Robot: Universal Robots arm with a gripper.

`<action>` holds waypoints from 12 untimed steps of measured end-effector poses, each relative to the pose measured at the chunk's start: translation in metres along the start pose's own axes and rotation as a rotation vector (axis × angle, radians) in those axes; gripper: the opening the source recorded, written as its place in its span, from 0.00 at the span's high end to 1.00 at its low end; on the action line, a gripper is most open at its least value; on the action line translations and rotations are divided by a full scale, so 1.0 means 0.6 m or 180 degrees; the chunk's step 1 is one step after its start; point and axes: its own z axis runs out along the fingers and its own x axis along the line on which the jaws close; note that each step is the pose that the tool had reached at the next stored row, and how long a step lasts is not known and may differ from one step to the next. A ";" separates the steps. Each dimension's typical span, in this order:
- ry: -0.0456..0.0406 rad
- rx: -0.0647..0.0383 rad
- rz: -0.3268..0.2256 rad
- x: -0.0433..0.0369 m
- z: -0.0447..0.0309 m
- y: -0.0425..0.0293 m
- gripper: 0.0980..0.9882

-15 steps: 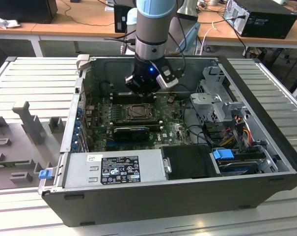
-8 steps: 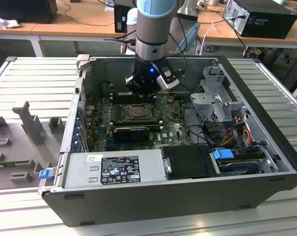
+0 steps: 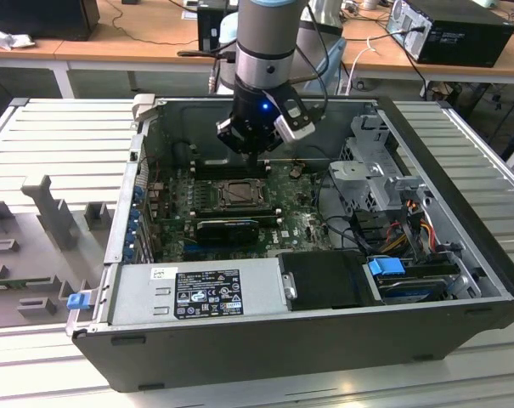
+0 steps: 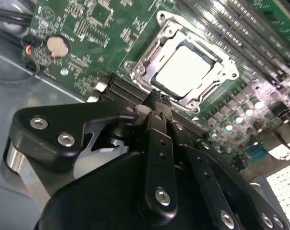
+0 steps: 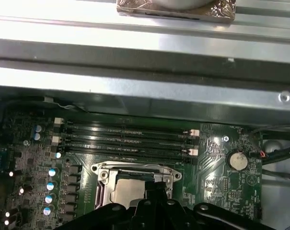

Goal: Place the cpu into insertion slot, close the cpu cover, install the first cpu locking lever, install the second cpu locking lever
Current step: 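Install the second cpu locking lever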

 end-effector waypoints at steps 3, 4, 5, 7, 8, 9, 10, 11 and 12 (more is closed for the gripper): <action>0.0000 0.0000 0.0009 0.001 0.000 -0.011 0.99; 0.0003 0.0000 0.0013 0.001 0.001 -0.017 0.99; 0.0006 0.0000 0.0013 0.002 0.001 -0.022 0.99; 0.0015 -0.0001 0.0014 0.003 0.002 -0.033 0.99; 0.0018 -0.0001 0.0014 0.003 0.002 -0.039 0.99; 0.0019 -0.0001 0.0015 0.004 0.002 -0.046 0.99; 0.0021 -0.0001 0.0015 0.005 0.002 -0.052 0.99; 0.0023 -0.0002 0.0015 0.005 0.002 -0.058 0.99; 0.0025 -0.0002 0.0015 0.006 0.003 -0.064 0.99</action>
